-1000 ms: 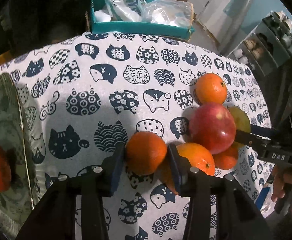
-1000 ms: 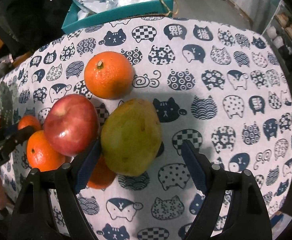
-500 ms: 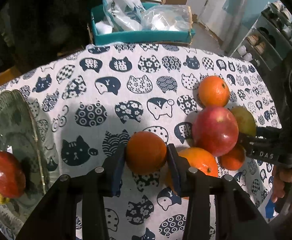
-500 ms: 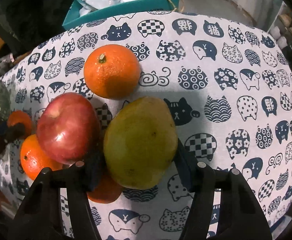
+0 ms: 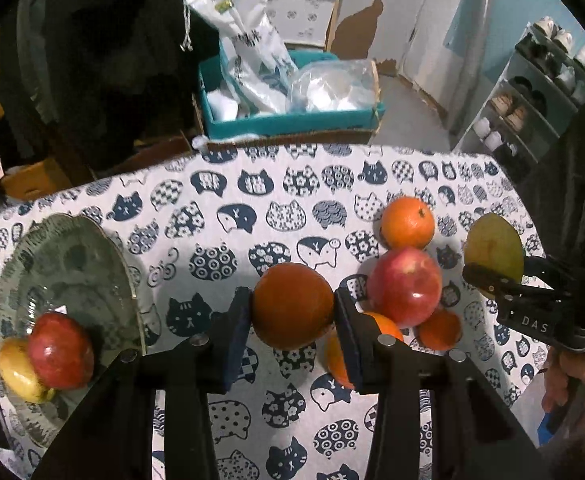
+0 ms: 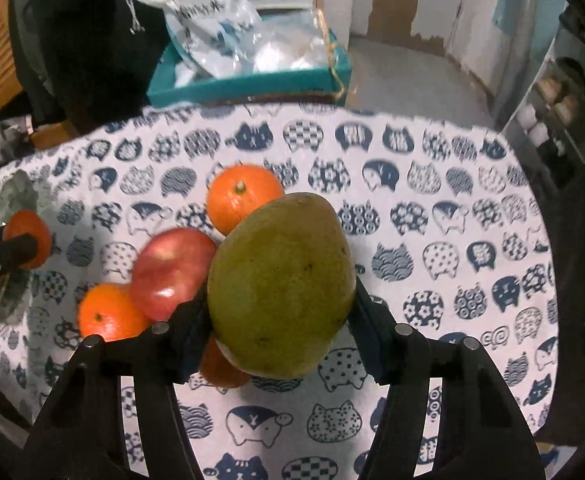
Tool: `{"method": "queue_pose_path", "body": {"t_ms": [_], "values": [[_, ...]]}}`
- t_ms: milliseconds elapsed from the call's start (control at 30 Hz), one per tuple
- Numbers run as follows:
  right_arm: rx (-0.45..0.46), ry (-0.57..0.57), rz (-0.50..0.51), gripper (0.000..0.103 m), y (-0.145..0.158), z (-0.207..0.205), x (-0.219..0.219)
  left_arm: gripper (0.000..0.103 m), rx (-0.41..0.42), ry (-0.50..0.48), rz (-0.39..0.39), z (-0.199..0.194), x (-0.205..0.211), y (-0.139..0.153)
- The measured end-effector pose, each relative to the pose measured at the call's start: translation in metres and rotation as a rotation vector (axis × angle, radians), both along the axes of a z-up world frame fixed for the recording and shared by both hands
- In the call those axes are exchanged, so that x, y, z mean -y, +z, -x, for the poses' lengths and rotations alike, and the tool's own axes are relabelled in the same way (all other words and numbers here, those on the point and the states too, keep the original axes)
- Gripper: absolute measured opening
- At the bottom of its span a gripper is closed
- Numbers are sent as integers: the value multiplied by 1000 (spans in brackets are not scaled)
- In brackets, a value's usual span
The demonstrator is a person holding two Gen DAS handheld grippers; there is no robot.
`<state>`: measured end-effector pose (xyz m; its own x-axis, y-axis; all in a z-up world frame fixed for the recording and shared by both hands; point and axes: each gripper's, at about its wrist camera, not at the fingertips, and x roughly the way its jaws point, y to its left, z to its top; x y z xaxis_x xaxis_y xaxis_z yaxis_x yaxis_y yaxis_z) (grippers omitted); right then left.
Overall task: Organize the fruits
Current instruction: 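Close the left gripper on the tangerine while the right gripper closes on the mango, then lift the tangerine with the left tool while the right tool lifts the mango toward the bowl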
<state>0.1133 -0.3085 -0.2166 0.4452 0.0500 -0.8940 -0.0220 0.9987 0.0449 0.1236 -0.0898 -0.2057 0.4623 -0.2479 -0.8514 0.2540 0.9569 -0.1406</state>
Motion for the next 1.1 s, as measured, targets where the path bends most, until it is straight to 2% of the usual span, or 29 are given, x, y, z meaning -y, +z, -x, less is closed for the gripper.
{"method": "queue_pose_path", "body": {"t_ms": [467, 700, 1100], "values": [[131, 42, -22, 62, 61, 15, -21, 42, 109, 36, 6, 24, -21, 50], [183, 61, -30, 62, 92, 27, -29, 42, 150, 71, 35, 35, -39, 74], [261, 103, -42, 62, 130, 37, -51, 42, 217, 104, 54, 51, -59, 105]]}}
